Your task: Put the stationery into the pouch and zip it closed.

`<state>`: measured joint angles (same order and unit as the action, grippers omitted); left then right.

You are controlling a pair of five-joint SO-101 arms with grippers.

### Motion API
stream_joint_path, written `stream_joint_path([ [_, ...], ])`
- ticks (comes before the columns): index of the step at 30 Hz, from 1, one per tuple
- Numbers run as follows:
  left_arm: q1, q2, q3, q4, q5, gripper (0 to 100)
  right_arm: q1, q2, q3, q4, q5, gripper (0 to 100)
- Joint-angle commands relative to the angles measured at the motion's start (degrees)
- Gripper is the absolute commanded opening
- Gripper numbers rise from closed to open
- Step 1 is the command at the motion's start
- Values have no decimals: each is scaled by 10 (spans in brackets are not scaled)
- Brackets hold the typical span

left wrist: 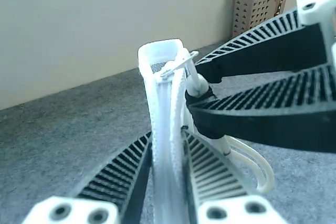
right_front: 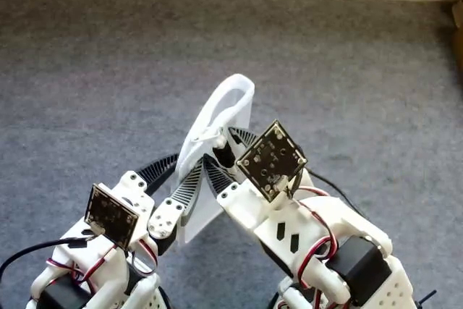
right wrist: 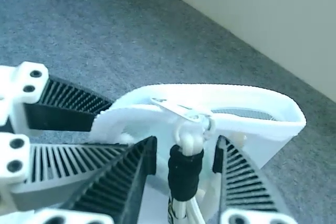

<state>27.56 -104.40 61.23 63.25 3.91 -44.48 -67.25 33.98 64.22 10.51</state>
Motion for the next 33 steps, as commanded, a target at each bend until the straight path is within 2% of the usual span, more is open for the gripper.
stream_joint_path([
  [1, -13, 0, -28, -4, 2, 5, 7, 5, 11, -31, 8, 163],
  [6, -13, 0, -28, -4, 2, 5, 25, 5, 18, -40, 9, 155],
  [17, -13, 0, -28, -4, 2, 5, 67, -1, 18, -30, 37, 8],
  [21, -13, 0, -29, -4, 3, 8, 51, -1, 18, -4, 68, 7],
  [26, -13, 0, -30, -3, 12, 123, 26, -1, 17, 13, 96, 7],
  [29, -14, 0, -32, -3, 47, 151, 5, -1, 17, 27, 112, 7],
  [33, -14, 0, -51, 1, 47, 165, 5, -1, 17, 29, 113, 7],
])
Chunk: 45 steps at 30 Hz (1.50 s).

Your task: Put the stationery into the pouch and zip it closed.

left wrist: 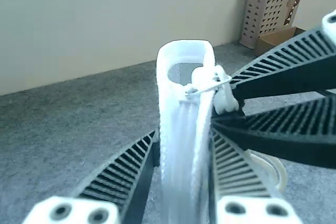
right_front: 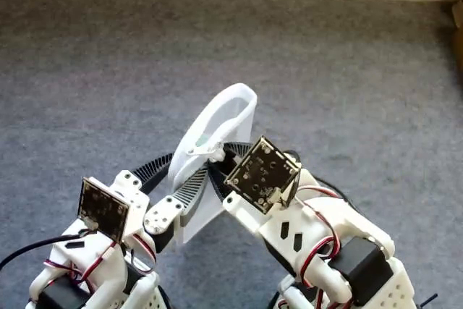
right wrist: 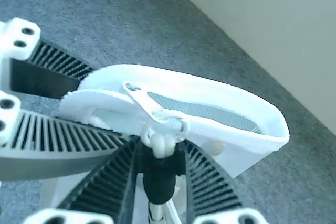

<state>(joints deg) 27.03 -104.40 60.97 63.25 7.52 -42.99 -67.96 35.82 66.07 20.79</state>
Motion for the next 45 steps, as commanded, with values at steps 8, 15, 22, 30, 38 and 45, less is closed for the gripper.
stream_joint_path([
  [8, -8, 0, -52, 1, 11, 139, -8, 6, -1, 10, 10, 7],
  [15, -8, 0, -62, 1, 10, 4, 43, 6, -1, 1, 10, 7],
  [22, -46, 0, -60, 2, 11, 4, 168, 7, -1, -72, 7, 6],
  [30, -51, 0, -62, 2, 11, 4, 275, 14, 6, -176, 6, 6],
  [38, -51, 0, -64, 8, 11, 4, 329, 91, 6, -220, 6, 6],
  [45, -51, 0, -81, 25, 11, 4, 371, 184, 6, -249, 11, 6],
])
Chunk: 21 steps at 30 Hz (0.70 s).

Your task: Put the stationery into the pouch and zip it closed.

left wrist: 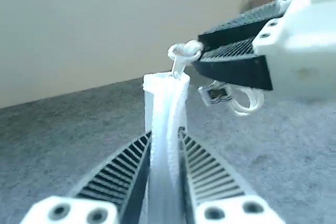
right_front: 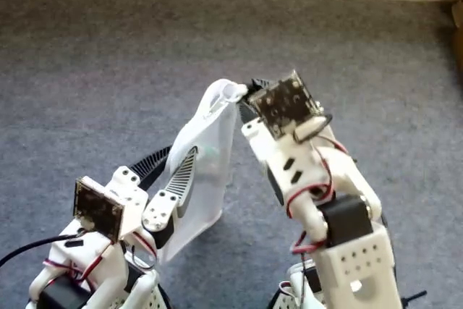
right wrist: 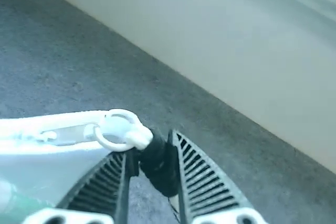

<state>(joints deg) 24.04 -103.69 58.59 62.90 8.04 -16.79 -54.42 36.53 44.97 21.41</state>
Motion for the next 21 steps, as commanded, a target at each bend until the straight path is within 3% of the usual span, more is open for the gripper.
stream_joint_path([
  [1, -22, -7, -59, 30, 5, 4, 118, 60, -1, -46, 4, 6],
  [12, -22, -7, -59, 27, 5, 4, 181, 171, -1, -94, 25, 6],
  [21, -22, -7, -58, 25, 4, 8, 124, 79, -7, -34, 25, 6],
])
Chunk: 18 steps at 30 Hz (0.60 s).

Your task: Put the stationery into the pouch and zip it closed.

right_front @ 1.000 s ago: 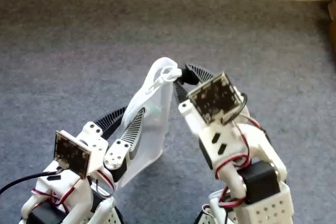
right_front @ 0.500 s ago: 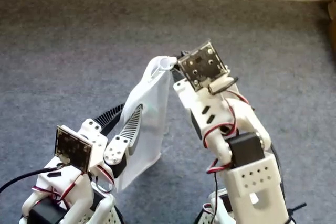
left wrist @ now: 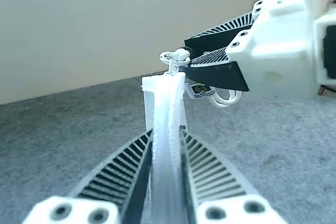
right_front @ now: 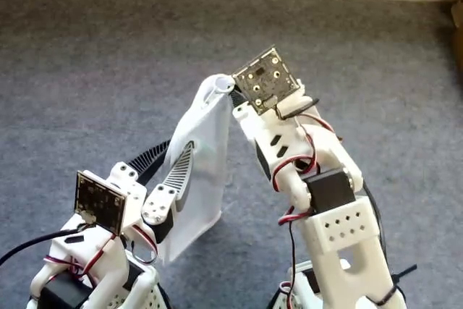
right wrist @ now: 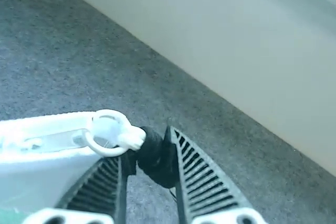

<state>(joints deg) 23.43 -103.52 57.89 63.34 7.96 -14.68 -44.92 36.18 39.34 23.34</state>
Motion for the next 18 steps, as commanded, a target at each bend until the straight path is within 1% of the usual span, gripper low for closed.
stream_joint_path([
  [1, -15, -9, -52, 20, 5, 8, 93, -35, -3, 39, 5, 6],
  [3, -15, -9, -54, 20, -4, 38, 71, -75, -4, 73, 5, 6],
  [7, -15, -9, -55, 20, -7, 151, 26, -158, -6, 113, 5, 6],
  [14, -15, -9, -95, 20, -6, 165, -51, -232, -6, 171, 7, 6],
  [18, -15, -8, -94, 23, -6, 165, -64, -240, -22, 170, 7, 6],
])
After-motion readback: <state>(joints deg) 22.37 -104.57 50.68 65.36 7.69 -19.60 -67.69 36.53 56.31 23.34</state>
